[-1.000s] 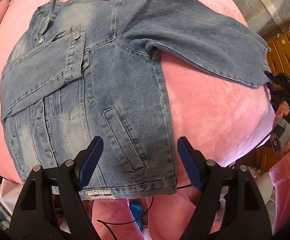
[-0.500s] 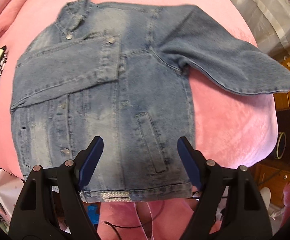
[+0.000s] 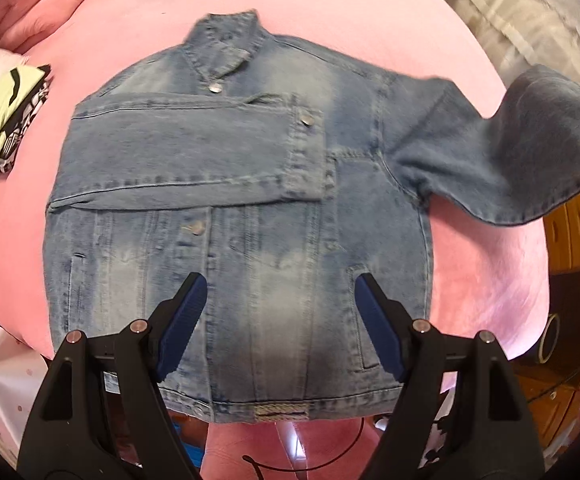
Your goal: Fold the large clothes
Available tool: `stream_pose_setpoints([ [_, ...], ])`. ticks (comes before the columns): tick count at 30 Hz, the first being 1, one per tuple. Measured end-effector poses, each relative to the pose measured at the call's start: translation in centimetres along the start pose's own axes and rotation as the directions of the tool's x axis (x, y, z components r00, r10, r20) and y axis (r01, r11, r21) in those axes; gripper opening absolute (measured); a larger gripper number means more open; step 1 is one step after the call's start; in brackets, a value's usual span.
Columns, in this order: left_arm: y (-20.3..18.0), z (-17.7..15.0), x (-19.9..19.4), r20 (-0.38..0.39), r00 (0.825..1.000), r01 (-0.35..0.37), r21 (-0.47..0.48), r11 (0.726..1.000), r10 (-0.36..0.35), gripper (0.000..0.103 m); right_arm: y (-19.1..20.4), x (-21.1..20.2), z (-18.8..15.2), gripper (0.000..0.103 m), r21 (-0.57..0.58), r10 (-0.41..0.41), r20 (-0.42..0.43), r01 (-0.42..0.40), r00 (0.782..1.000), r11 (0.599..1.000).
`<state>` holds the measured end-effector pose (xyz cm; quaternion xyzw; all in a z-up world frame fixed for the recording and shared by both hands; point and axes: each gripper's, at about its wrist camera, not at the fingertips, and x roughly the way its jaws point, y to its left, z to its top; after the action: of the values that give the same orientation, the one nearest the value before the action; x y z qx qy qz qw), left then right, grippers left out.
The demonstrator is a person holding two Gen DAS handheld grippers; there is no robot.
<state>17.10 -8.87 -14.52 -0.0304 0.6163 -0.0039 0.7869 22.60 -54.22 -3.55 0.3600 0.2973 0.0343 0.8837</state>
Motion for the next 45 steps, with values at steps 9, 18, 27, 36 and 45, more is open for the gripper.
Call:
stream_pose_setpoints([
  [9, 9.6, 2.8, -2.0, 0.054, 0.998, 0.017, -0.016, 1.000, -0.016, 0.074, 12.0, 9.0, -6.8, 0.012, -0.186, -0.037, -0.114, 0.015, 0.993, 0.982],
  [18, 19.3, 5.6, -0.7, 0.029, 0.999, 0.027, -0.023, 0.999, -0.026, 0.074, 16.2, 21.5, -22.2, 0.012, -0.377, -0.245, -0.221, 0.149, 0.944, 0.914],
  [27, 23.3, 7.8, 0.9, 0.019, 0.998, 0.052, -0.020, 0.998, -0.052, 0.074, 14.2, 29.1, -31.2, 0.030, -0.365, -0.322, -0.455, 0.156, 0.830, 0.918],
  [36, 22.2, 8.1, 3.1, -0.020, 0.998, 0.065, -0.038, 0.997, -0.066, 0.074, 13.1, 25.6, -30.7, 0.062, -0.250, -0.096, -0.554, -0.055, 0.827, 0.967],
  [45, 17.5, 7.4, 8.3, -0.094, 0.953, 0.261, -0.217, 0.941, -0.287, 0.074, 10.2, 20.5, -25.8, 0.062, -0.316, -0.144, -0.577, -0.057, 0.804, 0.947],
])
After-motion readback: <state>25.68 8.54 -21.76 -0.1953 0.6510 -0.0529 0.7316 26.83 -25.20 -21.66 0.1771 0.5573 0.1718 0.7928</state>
